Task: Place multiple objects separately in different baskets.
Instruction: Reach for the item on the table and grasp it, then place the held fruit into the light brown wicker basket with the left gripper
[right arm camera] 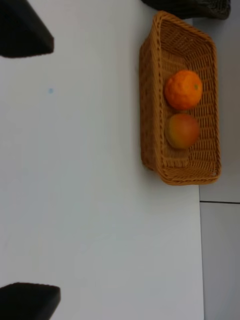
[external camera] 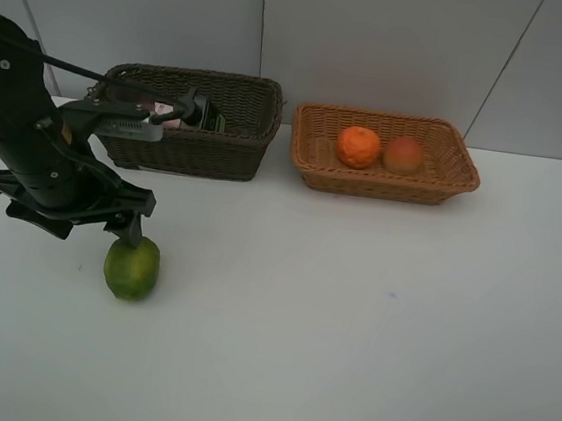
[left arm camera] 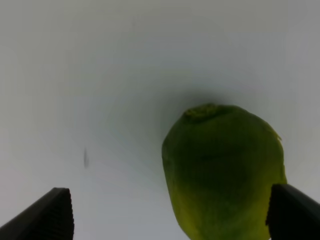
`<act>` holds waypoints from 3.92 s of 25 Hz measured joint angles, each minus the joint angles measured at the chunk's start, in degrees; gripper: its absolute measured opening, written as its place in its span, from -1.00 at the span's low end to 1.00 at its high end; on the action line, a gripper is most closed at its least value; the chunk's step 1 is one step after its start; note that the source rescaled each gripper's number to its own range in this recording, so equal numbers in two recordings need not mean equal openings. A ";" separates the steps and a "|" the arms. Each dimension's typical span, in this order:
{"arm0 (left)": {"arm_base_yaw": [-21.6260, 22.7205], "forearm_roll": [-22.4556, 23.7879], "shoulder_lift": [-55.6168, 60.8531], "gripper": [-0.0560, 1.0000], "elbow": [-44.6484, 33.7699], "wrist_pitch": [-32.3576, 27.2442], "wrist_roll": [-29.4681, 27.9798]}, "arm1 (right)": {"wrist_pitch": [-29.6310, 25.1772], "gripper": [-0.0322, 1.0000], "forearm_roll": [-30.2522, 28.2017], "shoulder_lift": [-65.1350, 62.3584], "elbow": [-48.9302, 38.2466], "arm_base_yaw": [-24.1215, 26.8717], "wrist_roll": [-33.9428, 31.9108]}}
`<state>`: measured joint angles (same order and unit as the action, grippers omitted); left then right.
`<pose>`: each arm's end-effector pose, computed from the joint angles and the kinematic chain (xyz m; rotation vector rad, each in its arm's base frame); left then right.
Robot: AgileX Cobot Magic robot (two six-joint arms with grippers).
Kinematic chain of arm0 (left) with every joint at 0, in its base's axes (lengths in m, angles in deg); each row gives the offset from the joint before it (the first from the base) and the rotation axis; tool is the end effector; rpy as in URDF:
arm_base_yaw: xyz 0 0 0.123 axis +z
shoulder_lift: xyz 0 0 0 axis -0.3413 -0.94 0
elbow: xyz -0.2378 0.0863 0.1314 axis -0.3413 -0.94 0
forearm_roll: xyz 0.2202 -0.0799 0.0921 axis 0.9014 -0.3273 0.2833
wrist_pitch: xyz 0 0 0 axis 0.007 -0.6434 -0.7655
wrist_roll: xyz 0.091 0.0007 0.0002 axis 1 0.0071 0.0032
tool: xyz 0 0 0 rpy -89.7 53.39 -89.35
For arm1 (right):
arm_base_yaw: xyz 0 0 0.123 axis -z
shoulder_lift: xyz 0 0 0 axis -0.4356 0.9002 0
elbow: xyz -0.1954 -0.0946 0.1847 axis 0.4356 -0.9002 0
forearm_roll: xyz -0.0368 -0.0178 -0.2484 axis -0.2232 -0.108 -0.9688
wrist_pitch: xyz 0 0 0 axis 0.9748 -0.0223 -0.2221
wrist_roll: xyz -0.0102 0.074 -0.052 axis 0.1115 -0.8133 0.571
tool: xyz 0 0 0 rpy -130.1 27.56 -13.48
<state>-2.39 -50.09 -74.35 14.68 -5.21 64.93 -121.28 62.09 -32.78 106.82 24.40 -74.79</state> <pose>0.2605 -0.1046 0.1588 0.0744 2.8723 -0.1062 -0.0082 -0.0023 0.2844 0.0363 2.0135 0.0223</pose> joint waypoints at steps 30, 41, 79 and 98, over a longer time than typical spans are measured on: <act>-4.51 0.57 -10.43 1.00 0.05 6.84 -7.38 | 0.00 0.92 0.00 0.00 0.00 0.00 0.00; -4.51 0.91 -11.29 0.78 0.05 8.15 -7.39 | 0.00 0.92 0.00 0.00 0.00 0.00 0.00; -10.58 -1.22 -7.24 0.54 14.26 -10.10 4.14 | 0.00 0.92 0.00 0.00 0.00 0.00 0.00; -18.99 -0.42 -31.74 0.54 64.15 -10.67 7.70 | 0.00 0.92 0.00 0.00 0.00 0.00 0.00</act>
<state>-21.38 -50.52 -106.09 78.83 -15.88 72.62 -121.28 62.09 -32.78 106.82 24.40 -74.79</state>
